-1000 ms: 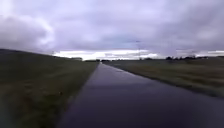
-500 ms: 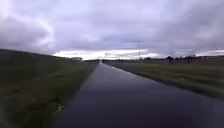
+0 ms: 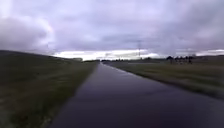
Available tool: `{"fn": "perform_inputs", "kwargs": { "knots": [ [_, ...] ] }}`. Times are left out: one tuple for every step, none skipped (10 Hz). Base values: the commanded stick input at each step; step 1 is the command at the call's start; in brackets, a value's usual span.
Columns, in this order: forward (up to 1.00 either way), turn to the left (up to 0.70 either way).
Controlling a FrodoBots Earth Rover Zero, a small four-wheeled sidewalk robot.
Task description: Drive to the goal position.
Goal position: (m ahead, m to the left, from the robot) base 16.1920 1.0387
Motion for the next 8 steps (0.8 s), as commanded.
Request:
{"fn": "perform_inputs", "kwargs": {
  "knots": [
    [0.70,0.00],
    [0.70,0.00],
    [0.70,0.00],
    [0.70,0.00],
    [0.70,0.00],
    [0.70,0.00],
    [0.70,0.00],
    [0.70,0.00]
  ]
}}
